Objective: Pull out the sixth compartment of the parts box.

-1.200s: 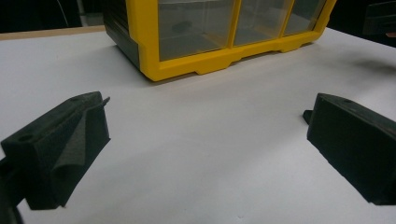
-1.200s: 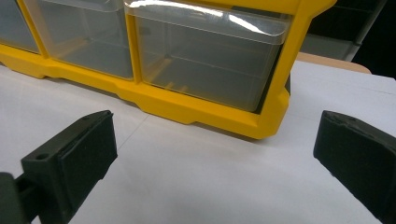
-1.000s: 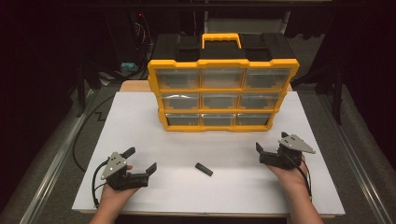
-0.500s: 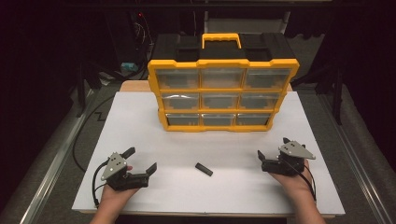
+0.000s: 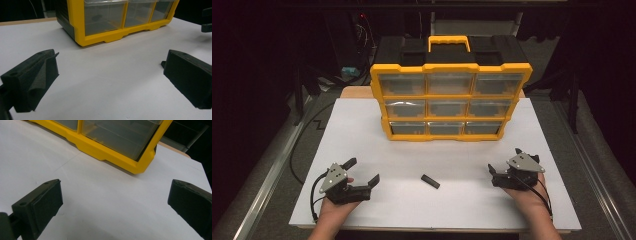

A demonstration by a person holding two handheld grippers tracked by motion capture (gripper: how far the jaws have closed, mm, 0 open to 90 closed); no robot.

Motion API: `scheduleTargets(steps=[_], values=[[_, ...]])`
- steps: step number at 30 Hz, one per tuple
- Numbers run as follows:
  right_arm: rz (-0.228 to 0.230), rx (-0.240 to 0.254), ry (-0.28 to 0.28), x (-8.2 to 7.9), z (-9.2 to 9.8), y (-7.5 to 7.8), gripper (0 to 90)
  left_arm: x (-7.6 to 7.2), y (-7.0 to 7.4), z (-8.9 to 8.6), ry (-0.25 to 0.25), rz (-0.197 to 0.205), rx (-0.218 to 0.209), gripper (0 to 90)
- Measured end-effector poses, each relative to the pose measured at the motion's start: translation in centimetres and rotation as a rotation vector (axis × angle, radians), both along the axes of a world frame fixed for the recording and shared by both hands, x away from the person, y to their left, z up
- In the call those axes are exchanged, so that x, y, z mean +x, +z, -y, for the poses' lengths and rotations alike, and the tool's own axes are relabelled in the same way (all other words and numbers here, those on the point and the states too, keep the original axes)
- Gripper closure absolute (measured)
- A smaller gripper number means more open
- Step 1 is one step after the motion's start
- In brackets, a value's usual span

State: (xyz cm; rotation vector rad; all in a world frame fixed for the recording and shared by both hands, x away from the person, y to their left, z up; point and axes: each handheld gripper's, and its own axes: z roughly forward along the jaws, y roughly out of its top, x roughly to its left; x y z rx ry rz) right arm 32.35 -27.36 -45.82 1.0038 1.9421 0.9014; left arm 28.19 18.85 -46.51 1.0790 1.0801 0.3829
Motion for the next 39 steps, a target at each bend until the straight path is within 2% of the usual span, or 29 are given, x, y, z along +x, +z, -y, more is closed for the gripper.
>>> scheduleTargets(steps=[20,39], values=[[0.022,-0.223,0.056,-0.1,-1.3,-0.9,0.1,-0.1,0.0,0.0,-0.008,0.004,-0.001,0.8],[0.053,-0.346,0.067,-0.4,-1.6,-0.9,0.2,-0.1,0.0,0.1,-0.010,0.003,-0.002,0.8]])
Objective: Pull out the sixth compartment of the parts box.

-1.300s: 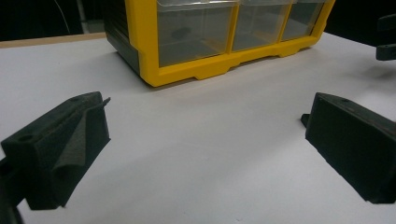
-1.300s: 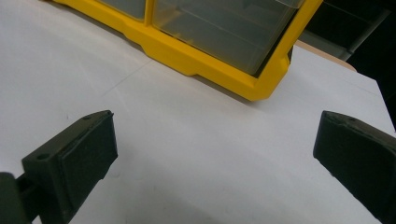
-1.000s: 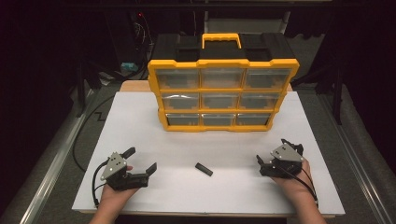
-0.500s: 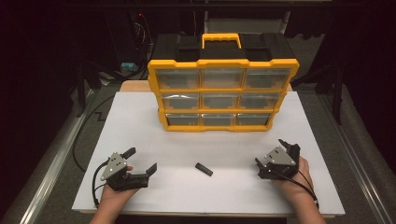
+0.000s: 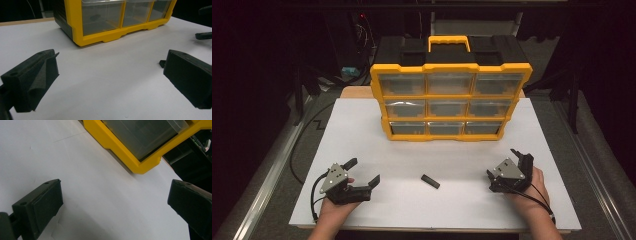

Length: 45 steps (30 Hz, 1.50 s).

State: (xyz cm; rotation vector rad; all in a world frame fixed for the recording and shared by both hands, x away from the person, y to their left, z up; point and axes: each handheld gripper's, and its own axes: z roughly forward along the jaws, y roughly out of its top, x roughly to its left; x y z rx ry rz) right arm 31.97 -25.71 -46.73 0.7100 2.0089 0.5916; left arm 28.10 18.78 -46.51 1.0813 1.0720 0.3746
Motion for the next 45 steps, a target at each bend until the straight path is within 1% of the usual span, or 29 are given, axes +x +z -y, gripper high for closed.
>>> scheduleTargets(steps=[2,3,5,6,8,9,11,12,14,15,16,17,18,19,21,22,24,25,26,27,28,31,33,36,37,38,40,42,45], values=[[0.004,-0.015,-0.001,0.0,0.0,-0.1,0.2,0.0,0.0,0.0,-0.001,0.000,-0.001,0.8],[0.013,-0.043,0.003,0.0,-0.1,0.0,0.2,0.0,0.0,0.0,-0.001,0.000,-0.001,0.8],[0.012,-0.038,-0.003,-0.1,-0.2,-0.1,0.2,0.0,0.0,0.0,-0.001,0.000,-0.001,0.8],[0.016,-0.045,-0.001,-0.1,-0.3,-0.1,0.2,0.0,0.0,0.0,-0.002,0.000,-0.001,0.8],[0.032,-0.100,0.011,-0.3,-0.5,0.0,0.3,0.0,0.0,0.0,-0.002,0.000,-0.001,0.8],[0.042,-0.118,0.018,-0.3,-0.5,0.0,0.3,0.0,0.0,0.0,-0.003,-0.001,0.000,0.8],[0.042,-0.126,0.014,-0.4,-0.7,0.0,0.3,0.0,0.0,0.0,-0.007,-0.002,0.007,0.8],[0.057,-0.156,0.029,-0.4,-0.7,0.1,0.3,0.0,0.0,0.0,-0.008,-0.002,0.008,0.8],[0.061,-0.164,0.029,-0.5,-0.8,0.1,0.3,0.0,0.0,0.0,-0.008,-0.001,0.006,0.8],[0.070,-0.187,0.037,-0.6,-0.9,0.1,0.3,0.0,0.0,0.0,-0.008,-0.001,0.006,0.8],[0.070,-0.187,0.037,-0.6,-0.9,0.1,0.3,0.0,0.0,0.0,-0.008,-0.002,0.006,0.8],[0.070,-0.203,0.037,-0.6,-1.0,0.2,0.3,0.0,0.0,0.0,-0.009,-0.002,0.007,0.8],[0.083,-0.219,0.042,-0.7,-1.1,0.1,0.3,0.0,0.0,0.0,-0.009,-0.002,0.006,0.8],[0.083,-0.219,0.042,-0.7,-1.1,0.1,0.3,0.0,0.0,0.0,-0.010,-0.003,0.007,0.8],[0.085,-0.245,0.044,-0.8,-1.2,0.1,0.3,0.0,0.0,0.1,-0.010,-0.003,0.008,0.8],[0.100,-0.261,0.049,-0.8,-1.3,0.1,0.4,0.0,-0.1,0.1,-0.011,-0.003,0.009,0.8],[0.112,-0.282,0.058,-0.8,-1.5,0.1,0.4,0.0,-0.1,0.1,-0.011,-0.002,0.010,0.8],[0.118,-0.284,0.055,-0.9,-1.6,0.1,0.4,0.0,-0.1,0.1,-0.011,-0.002,0.010,0.8],[0.124,-0.302,0.061,-0.9,-1.6,0.1,0.4,0.0,-0.1,0.1,-0.011,-0.002,0.010,0.8],[0.128,-0.296,0.055,-1.0,-1.7,0.0,0.4,0.0,-0.1,0.1,-0.011,-0.002,0.009,0.8],[0.131,-0.317,0.062,-1.0,-1.8,0.1,0.4,0.0,-0.1,0.1,-0.012,-0.002,0.009,0.8],[0.155,-0.353,0.069,-1.2,-2.0,0.0,0.4,0.0,-0.1,0.1,-0.012,-0.003,0.009,0.8],[0.159,-0.357,0.071,-1.2,-2.1,0.0,0.4,0.0,-0.1,0.1,-0.013,-0.003,0.009,0.8],[0.183,-0.381,0.086,-1.4,-2.3,-0.1,0.6,0.0,-0.1,0.1,-0.012,-0.003,0.006,0.8],[0.188,-0.393,0.094,-1.5,-2.3,-0.1,0.6,0.0,-0.1,0.1,-0.012,-0.003,0.006,0.8],[0.208,-0.424,0.111,-1.4,-2.3,0.0,0.6,0.0,-0.1,0.1,-0.013,-0.003,0.007,0.8],[0.216,-0.432,0.114,-1.6,-2.6,-0.2,0.9,0.0,-0.1,0.2,-0.013,-0.004,0.007,0.8],[0.231,-0.457,0.128,-1.7,-2.7,-0.2,1.3,0.0,-0.1,0.2,-0.014,-0.004,0.008,0.8],[0.238,-0.472,0.131,-1.7,-2.9,-0.3,1.7,0.0,-0.1,0.2,-0.016,-0.005,0.012,0.8]])
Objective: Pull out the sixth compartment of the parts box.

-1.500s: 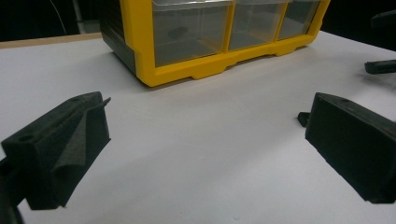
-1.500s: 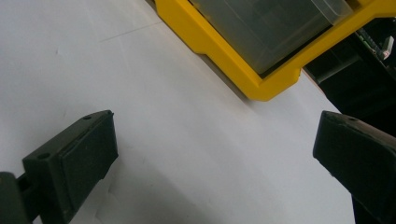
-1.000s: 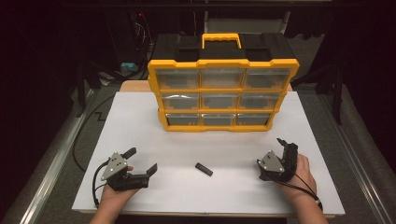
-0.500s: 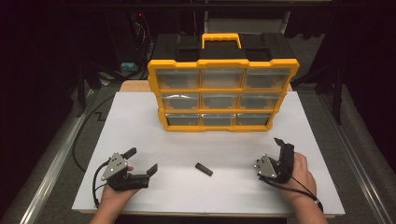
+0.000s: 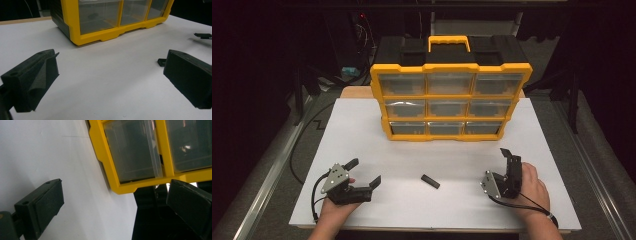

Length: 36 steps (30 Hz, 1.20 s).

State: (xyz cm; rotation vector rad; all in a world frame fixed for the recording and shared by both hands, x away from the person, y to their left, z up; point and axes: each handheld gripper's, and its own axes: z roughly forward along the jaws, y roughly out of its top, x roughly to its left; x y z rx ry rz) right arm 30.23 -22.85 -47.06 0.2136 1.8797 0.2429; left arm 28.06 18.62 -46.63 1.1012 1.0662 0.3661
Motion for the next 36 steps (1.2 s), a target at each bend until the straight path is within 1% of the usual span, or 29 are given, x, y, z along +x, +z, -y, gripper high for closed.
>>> scheduleTargets(steps=[1,2,3,4,9,10,14,15,18,20,21,24,26,27,29,31,32,35,36], values=[[0.007,-0.011,0.001,0.0,-0.1,0.0,1.9,0.0,0.0,0.0,-0.002,0.000,0.004,0.8],[0.016,-0.027,0.015,-0.1,-0.2,-0.1,2.1,0.0,0.0,0.0,-0.002,0.000,0.004,0.8],[0.016,-0.027,0.015,-0.1,-0.2,-0.1,2.1,0.0,0.0,0.0,-0.002,0.000,0.004,0.8],[0.015,-0.040,0.011,-0.1,-0.3,-0.1,2.2,0.0,0.0,0.0,-0.002,0.000,0.005,0.8],[0.032,-0.068,0.032,-0.2,-0.6,-0.2,3.3,0.0,0.0,0.0,-0.002,-0.001,0.006,0.8],[0.035,-0.072,0.029,-0.2,-0.6,-0.3,3.6,0.0,0.0,0.0,-0.002,0.000,0.006,0.8],[0.032,-0.080,0.030,-0.4,-0.8,-0.3,6.1,0.0,-0.1,0.0,-0.002,-0.001,0.006,0.8],[0.045,-0.083,0.033,-0.4,-0.8,-0.4,6.9,0.0,-0.1,0.0,-0.002,-0.001,0.006,0.8],[0.047,-0.084,0.034,-0.4,-0.8,-0.4,10.3,0.0,-0.1,0.1,-0.001,0.001,0.000,0.8],[0.040,-0.082,0.033,-0.4,-0.8,-0.5,12.2,0.0,-0.1,0.1,-0.001,0.002,0.001,0.8],[0.048,-0.079,0.031,-0.5,-0.9,-0.6,13.3,0.0,-0.1,0.1,0.000,0.003,0.001,0.8],[0.057,-0.091,0.030,-0.5,-1.0,-0.6,15.8,0.1,-0.1,0.1,0.001,0.005,0.004,0.8],[0.053,-0.092,0.030,-0.5,-1.1,-0.6,16.9,0.1,-0.1,0.1,0.005,0.003,0.008,0.8],[0.050,-0.089,0.028,-0.5,-1.2,-0.7,17.7,0.1,-0.1,0.1,0.007,0.004,0.006,0.8],[0.059,-0.092,0.026,-0.5,-1.3,-0.7,20.1,0.1,0.0,0.0,0.006,0.001,-0.004,0.8],[0.061,-0.087,0.021,-0.4,-1.5,-0.7,22.1,0.2,-0.1,0.0,0.010,0.003,0.003,0.8],[0.069,-0.087,0.014,-0.5,-1.6,-0.7,23.5,0.2,-0.1,0.0,0.009,0.005,0.005,0.8],[0.078,-0.087,0.020,-0.4,-1.8,-0.7,27.6,0.3,-0.2,0.1,0.011,0.013,0.012,0.2],[0.084,-0.092,0.017,-0.4,-1.9,-0.6,28.9,0.3,-0.2,0.1,0.011,0.017,0.023,0.2]])
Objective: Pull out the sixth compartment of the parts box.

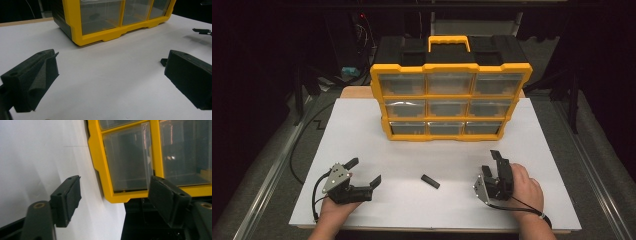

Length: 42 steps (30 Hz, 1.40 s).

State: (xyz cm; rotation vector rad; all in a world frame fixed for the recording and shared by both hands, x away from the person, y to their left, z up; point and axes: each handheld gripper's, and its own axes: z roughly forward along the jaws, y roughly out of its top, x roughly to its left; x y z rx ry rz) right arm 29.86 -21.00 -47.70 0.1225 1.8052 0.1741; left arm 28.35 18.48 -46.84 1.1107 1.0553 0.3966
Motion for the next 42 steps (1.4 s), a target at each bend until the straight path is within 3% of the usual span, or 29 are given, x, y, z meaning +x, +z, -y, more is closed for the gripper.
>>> scheduleTargets(steps=[1,12,22,42], values=[[0.016,0.005,0.001,0.1,-0.2,0.0,30.4,0.0,0.0,0.0,0.001,0.002,0.005,0.2],[0.025,0.002,-0.025,0.5,-0.9,0.3,33.8,0.1,-0.1,0.5,-0.033,-0.005,0.003,0.7],[0.064,-0.002,-0.033,1.2,-1.8,1.7,35.8,-0.1,-0.1,0.9,-0.047,0.005,0.001,0.4],[0.076,-0.007,-0.048,2.8,-2.3,3.9,38.3,0.2,-0.3,1.0,-0.062,-0.006,-0.001,1.1]])
